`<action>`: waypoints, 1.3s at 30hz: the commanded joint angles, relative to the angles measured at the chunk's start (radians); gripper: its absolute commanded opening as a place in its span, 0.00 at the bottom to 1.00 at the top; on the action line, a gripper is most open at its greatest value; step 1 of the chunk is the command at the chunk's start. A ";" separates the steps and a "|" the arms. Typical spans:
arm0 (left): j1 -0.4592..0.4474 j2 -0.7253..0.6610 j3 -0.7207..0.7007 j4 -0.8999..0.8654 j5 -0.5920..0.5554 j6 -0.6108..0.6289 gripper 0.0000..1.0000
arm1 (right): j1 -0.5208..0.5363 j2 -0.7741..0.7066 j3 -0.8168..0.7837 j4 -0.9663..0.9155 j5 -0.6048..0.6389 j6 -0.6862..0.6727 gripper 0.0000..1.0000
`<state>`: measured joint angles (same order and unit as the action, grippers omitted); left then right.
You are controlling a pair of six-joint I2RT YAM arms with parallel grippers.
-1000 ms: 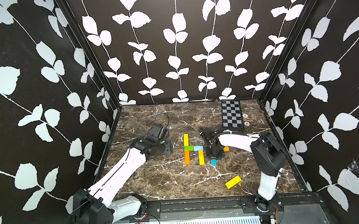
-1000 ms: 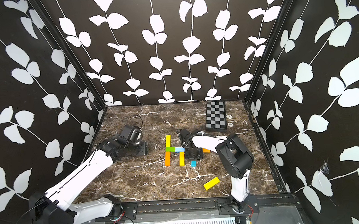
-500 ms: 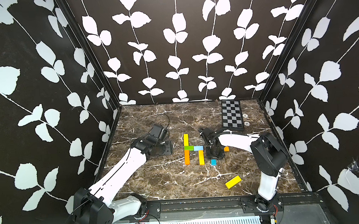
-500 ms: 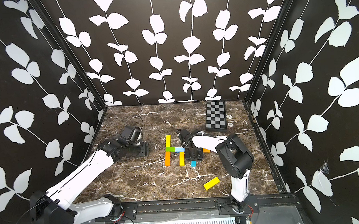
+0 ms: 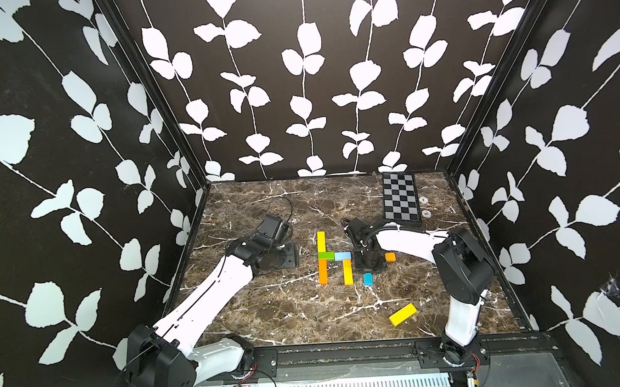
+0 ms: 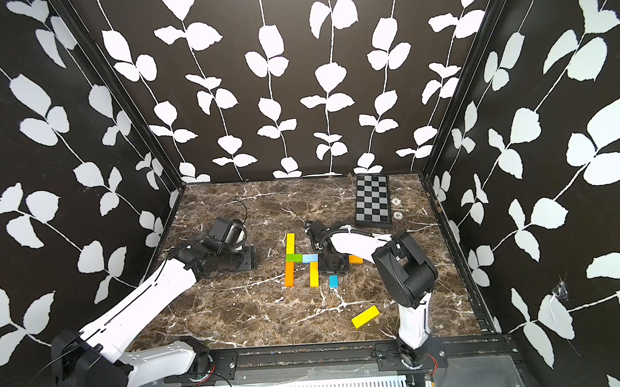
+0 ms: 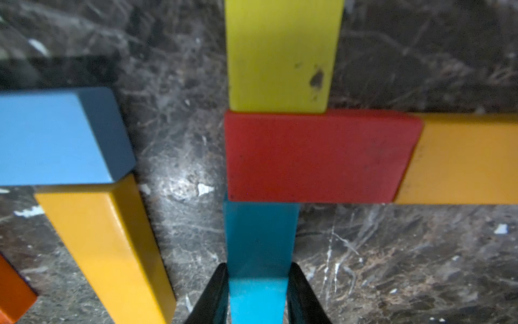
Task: Assemble the letter h with building blocks
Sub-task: Assemble the building block at the center of the board.
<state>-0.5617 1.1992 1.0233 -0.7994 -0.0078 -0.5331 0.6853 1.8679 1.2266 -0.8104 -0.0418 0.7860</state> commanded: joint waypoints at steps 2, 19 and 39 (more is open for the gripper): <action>0.005 -0.014 -0.017 0.009 0.013 0.007 0.67 | 0.001 0.015 0.018 -0.045 0.020 0.009 0.43; 0.005 0.004 -0.035 0.025 0.030 0.013 0.67 | 0.004 0.022 0.007 -0.030 0.028 0.015 0.50; 0.005 0.015 -0.024 0.023 0.033 0.021 0.66 | 0.003 0.043 0.005 -0.044 0.051 0.007 0.36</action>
<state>-0.5610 1.2137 0.9989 -0.7784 0.0193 -0.5255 0.6865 1.8973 1.2446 -0.8200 -0.0208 0.7841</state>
